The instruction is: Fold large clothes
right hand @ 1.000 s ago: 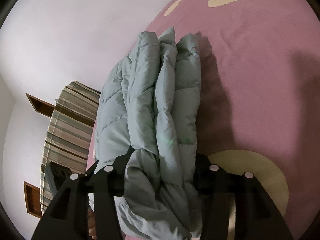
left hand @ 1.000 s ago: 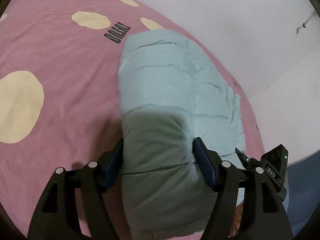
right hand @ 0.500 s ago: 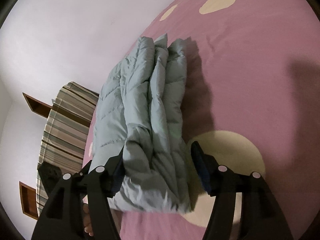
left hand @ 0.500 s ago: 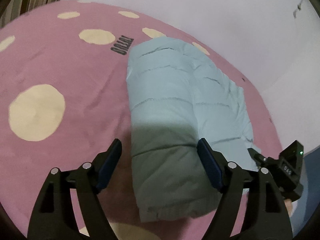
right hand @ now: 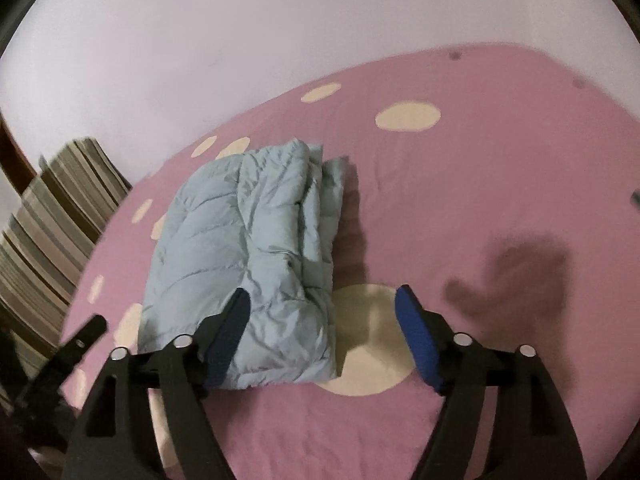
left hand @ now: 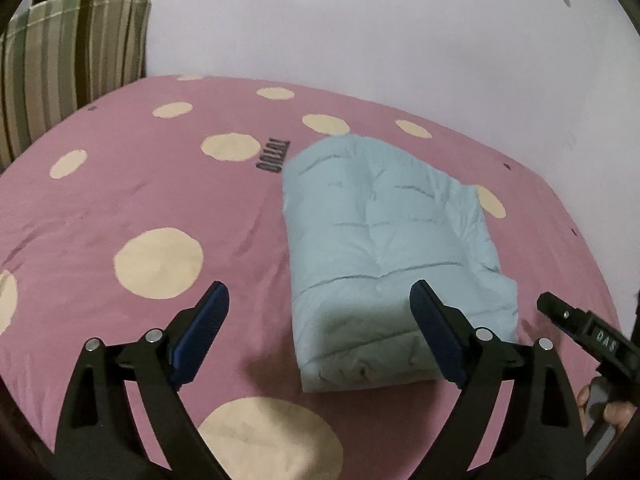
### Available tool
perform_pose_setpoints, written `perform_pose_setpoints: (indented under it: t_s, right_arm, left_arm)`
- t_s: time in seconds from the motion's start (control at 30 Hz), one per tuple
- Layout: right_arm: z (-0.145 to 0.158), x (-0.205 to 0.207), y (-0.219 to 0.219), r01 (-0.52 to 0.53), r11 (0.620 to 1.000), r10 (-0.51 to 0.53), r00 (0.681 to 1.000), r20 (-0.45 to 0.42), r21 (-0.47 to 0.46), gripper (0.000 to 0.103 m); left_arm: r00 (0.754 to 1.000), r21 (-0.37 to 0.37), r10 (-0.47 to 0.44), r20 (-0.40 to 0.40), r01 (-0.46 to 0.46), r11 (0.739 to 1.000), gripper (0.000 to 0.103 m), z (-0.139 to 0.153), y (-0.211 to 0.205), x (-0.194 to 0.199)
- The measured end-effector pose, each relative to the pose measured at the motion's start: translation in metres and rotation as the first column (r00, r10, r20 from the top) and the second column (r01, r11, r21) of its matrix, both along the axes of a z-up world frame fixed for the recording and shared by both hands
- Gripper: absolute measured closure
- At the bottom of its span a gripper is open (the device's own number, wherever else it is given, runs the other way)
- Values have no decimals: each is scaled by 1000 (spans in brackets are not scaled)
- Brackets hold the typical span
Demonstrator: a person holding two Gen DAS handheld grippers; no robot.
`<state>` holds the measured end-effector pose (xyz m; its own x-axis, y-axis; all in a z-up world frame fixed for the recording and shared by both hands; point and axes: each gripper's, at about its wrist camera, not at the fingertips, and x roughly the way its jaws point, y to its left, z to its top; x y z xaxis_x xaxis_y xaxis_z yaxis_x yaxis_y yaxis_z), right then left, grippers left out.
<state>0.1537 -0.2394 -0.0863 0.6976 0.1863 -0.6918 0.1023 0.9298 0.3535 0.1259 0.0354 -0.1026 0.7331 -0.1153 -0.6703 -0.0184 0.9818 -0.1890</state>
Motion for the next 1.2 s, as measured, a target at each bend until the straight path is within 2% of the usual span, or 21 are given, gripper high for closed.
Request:
perform_pose_setpoints:
  t_s: [0.13,0.4,1.2]
  right_arm:
    - [19,-12,18,-17,995,21,999,38,-98,26]
    - [39,-25,44,-50,982,67,994,91,-181,25]
    - [45,-41,64,-64,976,90,989,120,-208,25]
  left_arm:
    - [999,17,18,29,-18,1000,11,13,-1,-11]
    - [997,46,31,65,-34,998,10,28,-4,-27]
    - [996,73,12,86,-18,997,10,34,-14,-49]
